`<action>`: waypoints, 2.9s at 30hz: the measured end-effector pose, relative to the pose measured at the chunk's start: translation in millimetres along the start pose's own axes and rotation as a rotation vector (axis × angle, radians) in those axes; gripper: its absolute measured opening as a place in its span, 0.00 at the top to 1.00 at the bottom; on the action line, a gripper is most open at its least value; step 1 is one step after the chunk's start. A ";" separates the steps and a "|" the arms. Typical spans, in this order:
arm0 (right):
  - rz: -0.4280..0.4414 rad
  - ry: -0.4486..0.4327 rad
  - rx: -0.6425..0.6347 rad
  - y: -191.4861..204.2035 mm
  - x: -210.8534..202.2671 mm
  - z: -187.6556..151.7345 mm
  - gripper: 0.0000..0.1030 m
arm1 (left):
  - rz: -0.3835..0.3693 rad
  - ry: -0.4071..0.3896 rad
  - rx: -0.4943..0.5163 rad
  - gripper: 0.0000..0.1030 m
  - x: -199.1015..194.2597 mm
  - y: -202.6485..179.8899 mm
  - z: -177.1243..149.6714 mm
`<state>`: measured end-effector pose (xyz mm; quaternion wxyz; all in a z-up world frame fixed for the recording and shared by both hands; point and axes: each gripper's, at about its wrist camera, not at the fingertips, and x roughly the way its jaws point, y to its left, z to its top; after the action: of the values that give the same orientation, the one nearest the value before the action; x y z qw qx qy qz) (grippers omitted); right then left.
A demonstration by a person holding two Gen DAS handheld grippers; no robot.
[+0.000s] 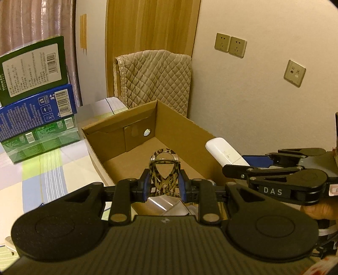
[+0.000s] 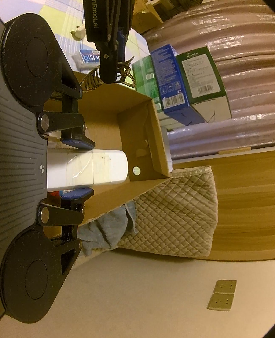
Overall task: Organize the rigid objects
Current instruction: 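Lower both tools with the keychain and USB stick into the box, then open the left tool to drop the keychain while right releases the USB stick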
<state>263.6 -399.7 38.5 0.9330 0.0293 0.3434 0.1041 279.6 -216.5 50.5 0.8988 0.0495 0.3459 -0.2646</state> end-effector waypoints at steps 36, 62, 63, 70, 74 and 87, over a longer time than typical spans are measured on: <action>0.013 0.051 0.030 -3.8 49.7 10.5 0.64 | 0.019 0.051 0.004 0.78 56.2 18.7 10.8; 0.018 0.055 0.030 4.9 49.2 11.8 0.64 | 0.040 0.010 -0.027 0.74 30.3 28.7 14.2; 0.019 0.055 0.030 5.4 49.3 11.9 0.64 | 0.040 0.010 -0.027 0.74 29.8 28.7 13.9; 0.022 0.056 0.030 7.4 50.7 13.0 0.64 | 0.047 0.009 -0.028 0.74 28.4 30.5 13.1; 0.025 0.059 0.029 10.9 52.5 13.2 0.64 | 0.050 0.009 -0.032 0.74 26.4 33.7 12.3; 0.021 0.059 0.044 13.3 57.3 16.1 0.64 | 0.052 -0.001 -0.046 0.74 19.3 40.2 9.6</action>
<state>314.3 -374.3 16.1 0.9204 0.0505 0.3727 0.1072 317.8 -193.3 41.5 0.9064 0.0374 0.3501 -0.2332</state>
